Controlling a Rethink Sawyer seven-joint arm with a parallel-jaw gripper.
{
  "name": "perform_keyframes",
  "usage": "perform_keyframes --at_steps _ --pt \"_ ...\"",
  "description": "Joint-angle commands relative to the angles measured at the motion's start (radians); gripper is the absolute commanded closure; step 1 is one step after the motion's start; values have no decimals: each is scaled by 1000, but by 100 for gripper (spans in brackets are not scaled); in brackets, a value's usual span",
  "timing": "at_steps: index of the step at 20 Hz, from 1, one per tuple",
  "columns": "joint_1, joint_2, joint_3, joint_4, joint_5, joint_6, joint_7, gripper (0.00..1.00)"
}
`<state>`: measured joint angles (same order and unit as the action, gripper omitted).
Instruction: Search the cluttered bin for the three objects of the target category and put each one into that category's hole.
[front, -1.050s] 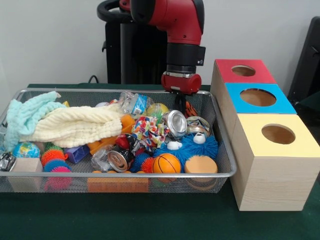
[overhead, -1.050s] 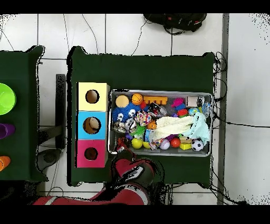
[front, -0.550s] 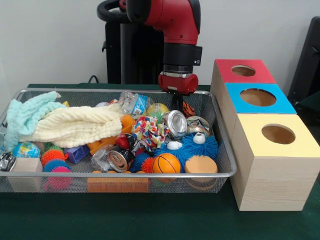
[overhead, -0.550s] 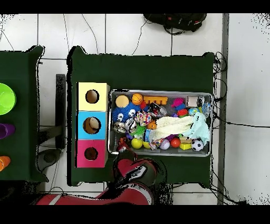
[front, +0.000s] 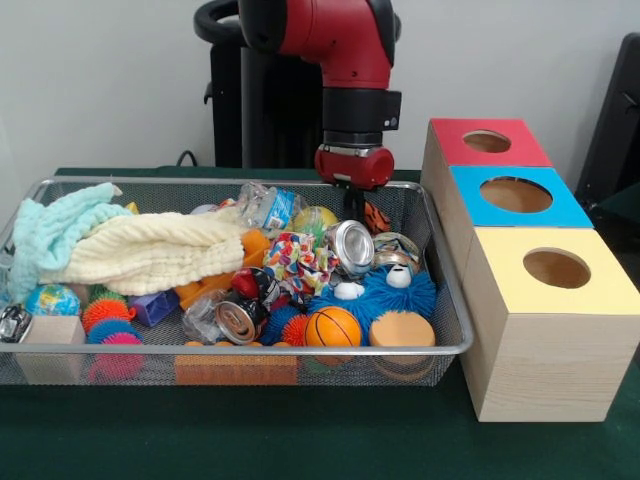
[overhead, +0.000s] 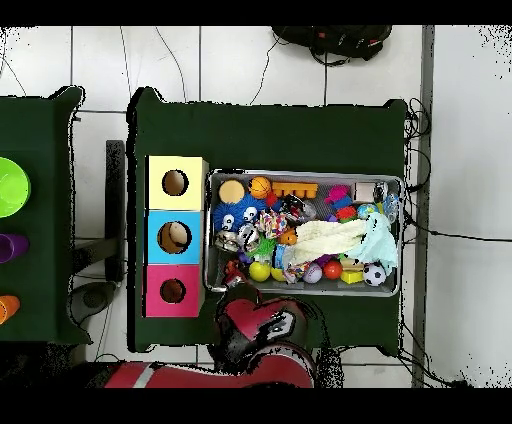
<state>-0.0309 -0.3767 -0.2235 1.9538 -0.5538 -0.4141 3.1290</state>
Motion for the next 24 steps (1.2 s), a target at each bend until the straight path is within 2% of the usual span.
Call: perform_keyframes --at_steps 1,5,9,11,16,17,24 --pt "-140 -46 319 63 -47 274 -4 100" --pt "-252 -106 400 88 -52 363 -56 100" --pt "-330 -160 467 113 -30 442 -98 100" --pt "-351 -205 491 137 -10 487 -110 100" --pt "-404 -383 565 221 70 648 -145 100" --pt "-419 -407 586 238 86 664 -141 100" --pt "-426 -569 605 302 179 713 -76 100"
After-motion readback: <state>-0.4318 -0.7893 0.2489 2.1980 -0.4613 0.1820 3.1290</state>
